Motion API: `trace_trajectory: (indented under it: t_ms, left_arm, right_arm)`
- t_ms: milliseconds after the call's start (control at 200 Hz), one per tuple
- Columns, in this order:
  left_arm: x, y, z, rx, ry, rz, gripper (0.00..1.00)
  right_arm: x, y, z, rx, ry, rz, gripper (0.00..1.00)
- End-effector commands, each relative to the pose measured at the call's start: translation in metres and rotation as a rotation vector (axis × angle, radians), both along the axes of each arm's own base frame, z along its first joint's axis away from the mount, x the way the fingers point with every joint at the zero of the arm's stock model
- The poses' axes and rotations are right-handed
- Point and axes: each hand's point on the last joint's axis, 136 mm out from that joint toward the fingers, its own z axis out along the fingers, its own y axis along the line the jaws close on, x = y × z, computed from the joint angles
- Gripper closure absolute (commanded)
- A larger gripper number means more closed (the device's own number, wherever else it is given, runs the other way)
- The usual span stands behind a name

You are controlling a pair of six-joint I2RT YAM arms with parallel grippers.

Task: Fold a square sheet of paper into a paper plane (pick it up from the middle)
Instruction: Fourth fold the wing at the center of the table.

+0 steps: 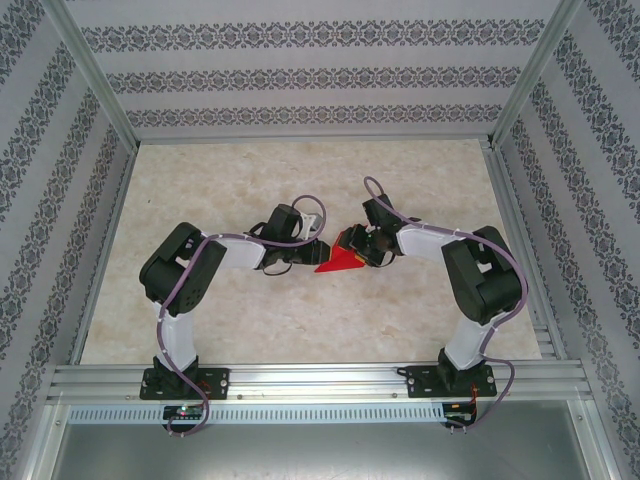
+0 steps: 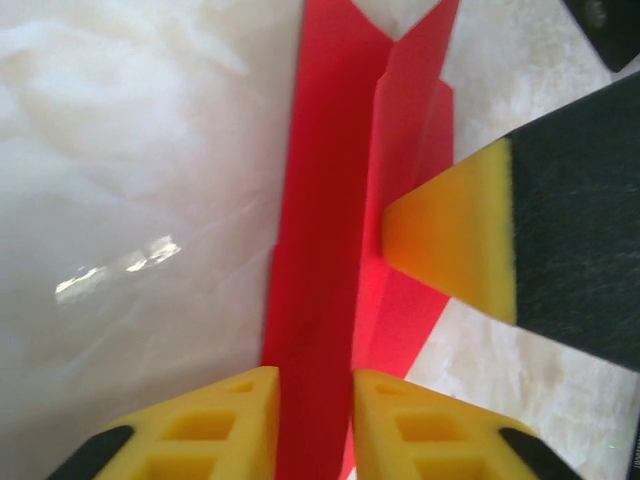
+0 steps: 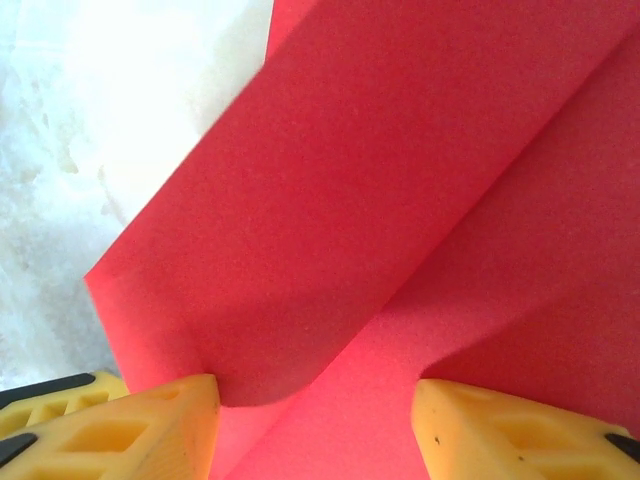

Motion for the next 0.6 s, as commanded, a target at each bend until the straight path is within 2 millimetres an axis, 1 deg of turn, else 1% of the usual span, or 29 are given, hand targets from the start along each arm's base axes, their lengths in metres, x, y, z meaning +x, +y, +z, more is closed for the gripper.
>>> trace_trajectory:
  t_ms: [0,80,195,335,410,530,594]
  left_arm:
    - [0.008,0.009,0.016,0.019,-0.022,0.037,0.71]
    - [0.008,0.01,0.021,0.016,-0.015,0.054,0.71]
    - [0.01,0.009,0.035,-0.01,-0.033,0.063,0.73]
    - [0.006,0.0,0.046,-0.059,-0.031,0.022,0.74]
    - [0.004,-0.004,0.045,-0.082,-0.016,0.0,0.76]
    - [0.001,-0.011,0.033,-0.096,0.036,-0.028,0.79]
    - [0.002,-0.015,0.032,-0.113,0.049,-0.038,0.79]
  right_arm:
    - [-0.042,-0.049,-0.055,-0.249,0.2,-0.071,0.45]
    - [-0.044,-0.053,-0.056,-0.268,0.214,-0.075,0.46]
    - [-0.047,-0.054,-0.058,-0.28,0.24,-0.07,0.47]
    - [-0.05,-0.052,-0.061,-0.287,0.265,-0.044,0.49]
    - [-0.05,-0.05,-0.063,-0.283,0.276,-0.039,0.49]
    - [-0.051,-0.048,-0.065,-0.276,0.295,-0.037,0.49]
    - [-0.052,-0.047,-0.066,-0.27,0.306,-0.03,0.49]
